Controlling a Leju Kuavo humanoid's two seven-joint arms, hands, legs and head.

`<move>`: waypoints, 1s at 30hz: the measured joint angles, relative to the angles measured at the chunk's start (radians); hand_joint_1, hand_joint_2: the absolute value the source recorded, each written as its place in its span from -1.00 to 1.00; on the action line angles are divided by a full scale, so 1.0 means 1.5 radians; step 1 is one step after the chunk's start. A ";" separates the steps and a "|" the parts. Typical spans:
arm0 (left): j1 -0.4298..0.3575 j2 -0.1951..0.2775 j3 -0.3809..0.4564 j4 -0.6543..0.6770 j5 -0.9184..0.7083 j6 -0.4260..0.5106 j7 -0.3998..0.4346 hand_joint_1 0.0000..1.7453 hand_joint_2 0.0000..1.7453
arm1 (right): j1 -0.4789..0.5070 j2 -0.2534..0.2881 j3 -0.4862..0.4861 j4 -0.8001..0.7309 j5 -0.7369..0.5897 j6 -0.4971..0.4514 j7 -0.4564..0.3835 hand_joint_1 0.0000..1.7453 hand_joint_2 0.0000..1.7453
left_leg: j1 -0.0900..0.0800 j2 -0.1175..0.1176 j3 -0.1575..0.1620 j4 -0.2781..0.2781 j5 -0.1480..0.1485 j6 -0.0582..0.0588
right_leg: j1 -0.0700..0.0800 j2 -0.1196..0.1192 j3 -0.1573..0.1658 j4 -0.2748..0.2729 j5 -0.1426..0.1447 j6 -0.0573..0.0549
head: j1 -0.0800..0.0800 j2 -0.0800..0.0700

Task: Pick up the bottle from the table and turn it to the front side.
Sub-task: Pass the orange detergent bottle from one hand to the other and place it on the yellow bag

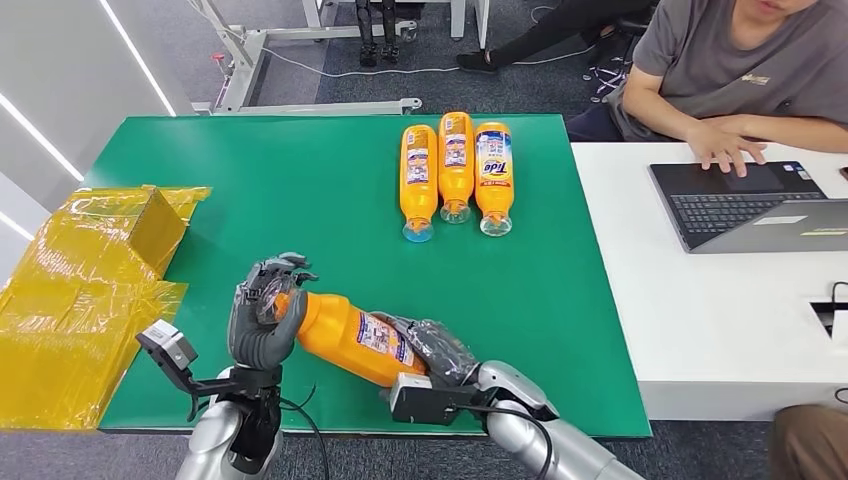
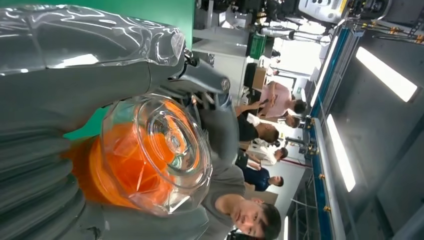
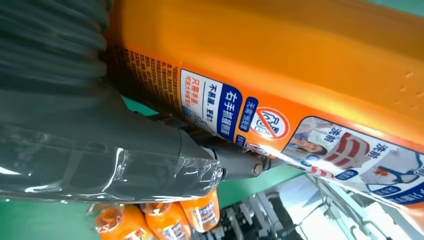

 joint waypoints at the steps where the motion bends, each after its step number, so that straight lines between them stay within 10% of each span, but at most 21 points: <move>1: 0.000 0.001 0.000 0.000 0.001 -0.004 0.004 1.00 1.00 | 0.005 0.000 -0.004 -0.004 0.009 -0.010 0.000 1.00 1.00 | 0.000 0.000 0.000 0.000 0.000 0.000 | 0.000 0.000 0.000 0.000 0.000 0.000 | 0.000 0.000; 7: -0.003 0.001 -0.005 -0.003 0.005 -0.019 0.015 1.00 1.00 | 0.026 0.000 -0.022 -0.020 0.054 -0.074 -0.010 1.00 1.00 | 0.000 0.000 0.000 0.000 0.000 0.000 | 0.000 0.000 0.000 0.000 0.000 0.000 | 0.000 0.000; 11: -0.010 0.001 -0.008 -0.003 0.005 -0.027 0.020 -1.00 1.00 | 0.033 0.000 -0.030 -0.024 0.066 -0.112 -0.021 1.00 1.00 | 0.000 0.000 0.000 0.000 0.000 0.000 | 0.000 -0.001 0.000 0.000 0.000 0.000 | 0.000 0.000; 12: -0.011 0.001 -0.010 -0.003 0.004 -0.029 0.023 -1.00 1.00 | 0.032 0.000 -0.033 -0.024 0.066 -0.119 -0.024 1.00 1.00 | 0.000 0.000 0.000 0.000 0.000 0.000 | 0.000 0.000 0.000 0.000 0.000 0.000 | 0.000 0.000; 25: -0.011 0.007 -0.028 -0.003 -0.002 -0.032 0.036 -1.00 1.00 | -0.011 0.021 -0.033 0.012 0.060 -0.095 -0.047 1.00 1.00 | 0.000 0.000 0.000 0.000 0.000 0.000 | 0.000 0.000 0.000 0.000 0.000 0.000 | 0.000 0.000; 29: -0.011 0.010 -0.028 -0.002 -0.002 -0.031 0.036 1.00 1.00 | -0.017 0.030 -0.026 0.033 0.060 -0.081 -0.049 1.00 1.00 | 0.000 0.000 0.000 0.000 0.000 0.000 | 0.000 0.000 0.000 0.000 0.000 0.000 | 0.000 0.000; 30: -0.010 0.011 -0.028 -0.002 -0.002 -0.031 0.036 1.00 1.00 | -0.018 0.032 -0.025 0.037 0.060 -0.078 -0.049 1.00 1.00 | 0.000 0.000 0.000 0.000 0.000 0.000 | 0.000 0.000 0.000 0.000 0.000 0.000 | 0.000 0.000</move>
